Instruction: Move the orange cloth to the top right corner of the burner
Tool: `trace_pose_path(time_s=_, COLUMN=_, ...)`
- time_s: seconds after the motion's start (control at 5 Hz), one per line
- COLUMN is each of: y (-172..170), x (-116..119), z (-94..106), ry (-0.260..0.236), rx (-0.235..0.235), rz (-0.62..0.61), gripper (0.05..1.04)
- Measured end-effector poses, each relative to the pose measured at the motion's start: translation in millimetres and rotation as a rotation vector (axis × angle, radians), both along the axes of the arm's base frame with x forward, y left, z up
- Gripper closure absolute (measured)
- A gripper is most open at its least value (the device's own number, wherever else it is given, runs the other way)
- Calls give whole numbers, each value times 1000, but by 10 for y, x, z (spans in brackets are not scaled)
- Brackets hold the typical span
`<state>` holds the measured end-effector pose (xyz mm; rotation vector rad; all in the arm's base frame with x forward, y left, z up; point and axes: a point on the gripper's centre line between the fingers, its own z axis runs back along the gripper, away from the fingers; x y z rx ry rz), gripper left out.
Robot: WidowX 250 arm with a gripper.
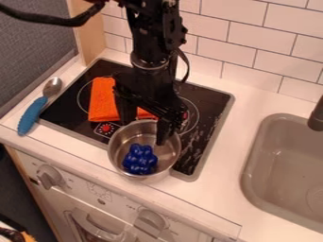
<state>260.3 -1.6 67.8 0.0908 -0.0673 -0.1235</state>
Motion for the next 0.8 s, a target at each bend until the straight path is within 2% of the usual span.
trace_pose_path(time_s=0.2, y=0, x=-25, z=-72, ry=33, rx=-1, rz=1, gripper=77)
trace_pose_path(time_s=0.6, y=561, x=438, z=88, ry=0, rx=-13, rz=189, gripper=77)
trace_pose_path(time_s=0.8, y=925, x=672, z=75, ry=-9, rx=-4, rz=313, gripper=77)
